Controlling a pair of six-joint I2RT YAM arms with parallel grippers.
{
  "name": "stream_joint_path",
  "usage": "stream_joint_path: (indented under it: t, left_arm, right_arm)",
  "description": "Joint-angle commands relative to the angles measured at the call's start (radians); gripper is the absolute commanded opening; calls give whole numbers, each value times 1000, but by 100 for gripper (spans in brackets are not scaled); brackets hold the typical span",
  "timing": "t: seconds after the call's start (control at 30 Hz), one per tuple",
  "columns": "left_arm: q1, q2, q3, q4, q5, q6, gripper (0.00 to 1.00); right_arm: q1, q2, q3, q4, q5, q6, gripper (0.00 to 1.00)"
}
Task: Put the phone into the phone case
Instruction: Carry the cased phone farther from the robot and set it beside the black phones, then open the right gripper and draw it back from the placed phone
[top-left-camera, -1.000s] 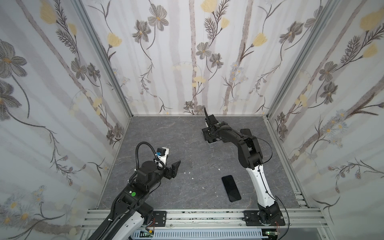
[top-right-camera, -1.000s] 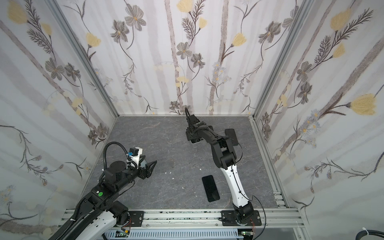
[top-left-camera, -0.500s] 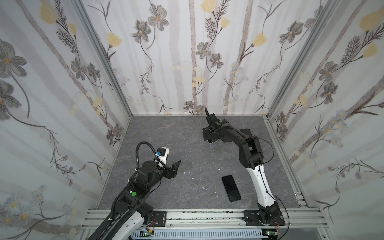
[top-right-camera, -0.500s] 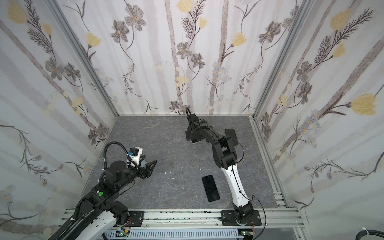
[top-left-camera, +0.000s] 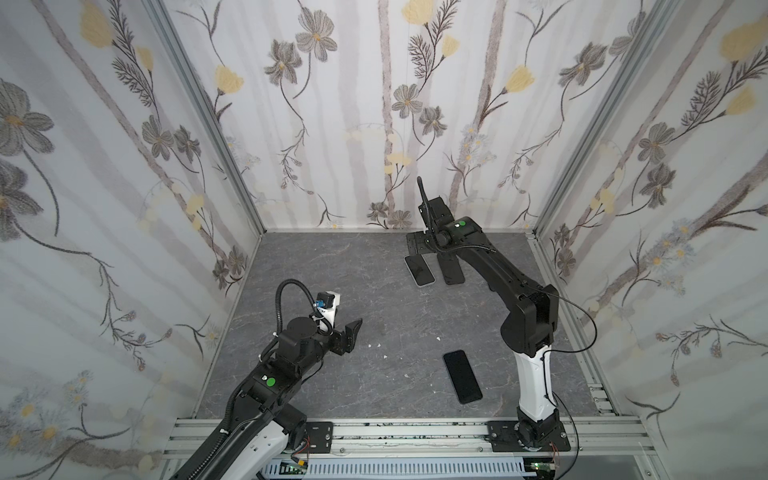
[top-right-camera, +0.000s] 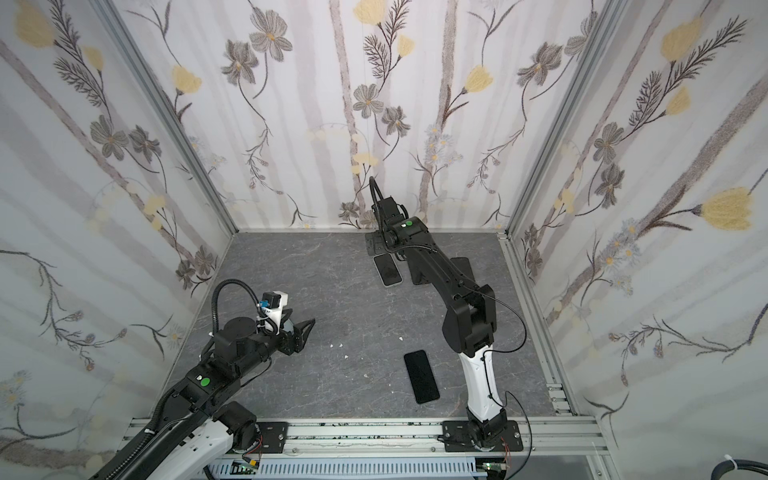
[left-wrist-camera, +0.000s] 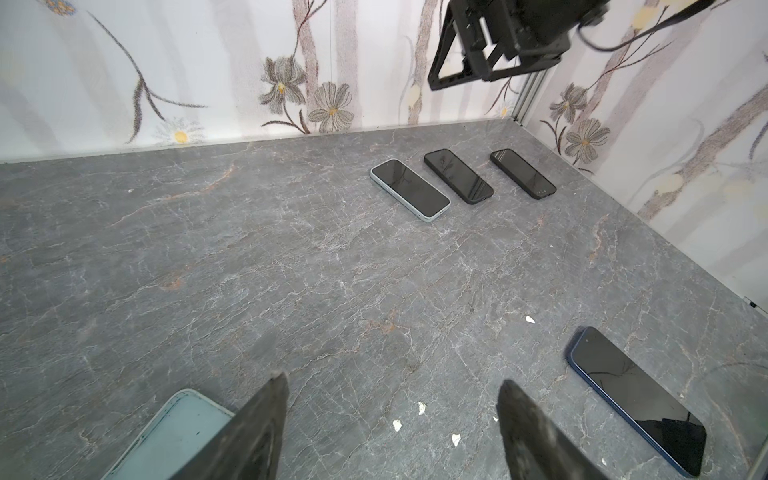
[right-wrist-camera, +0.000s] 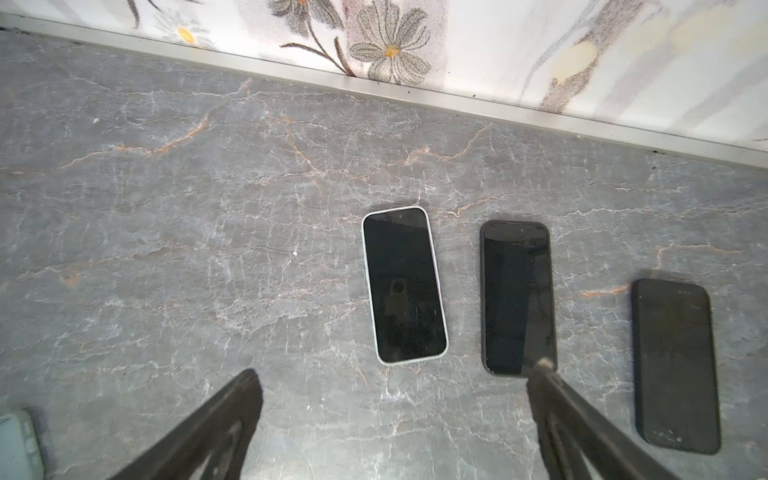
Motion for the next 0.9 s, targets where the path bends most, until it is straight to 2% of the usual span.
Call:
stream_joint_path:
  t: [0.0,0.4,0.6,0.87]
  left_arm:
    - [1,50,20,90,38,-8,78]
    - [-4,277,122,242,161,-97,78]
    - [-29,371,163,289,181,-154,77]
    - [-110,476,242,292,170,-159,77]
  right_arm:
    - [16,-85,-60,-40,43,1,100]
    - [62,-523,-548,57,62,114,100]
    - [96,-688,-718,46,63,176,98]
    - [151,-864,-880,-14,67,298,95]
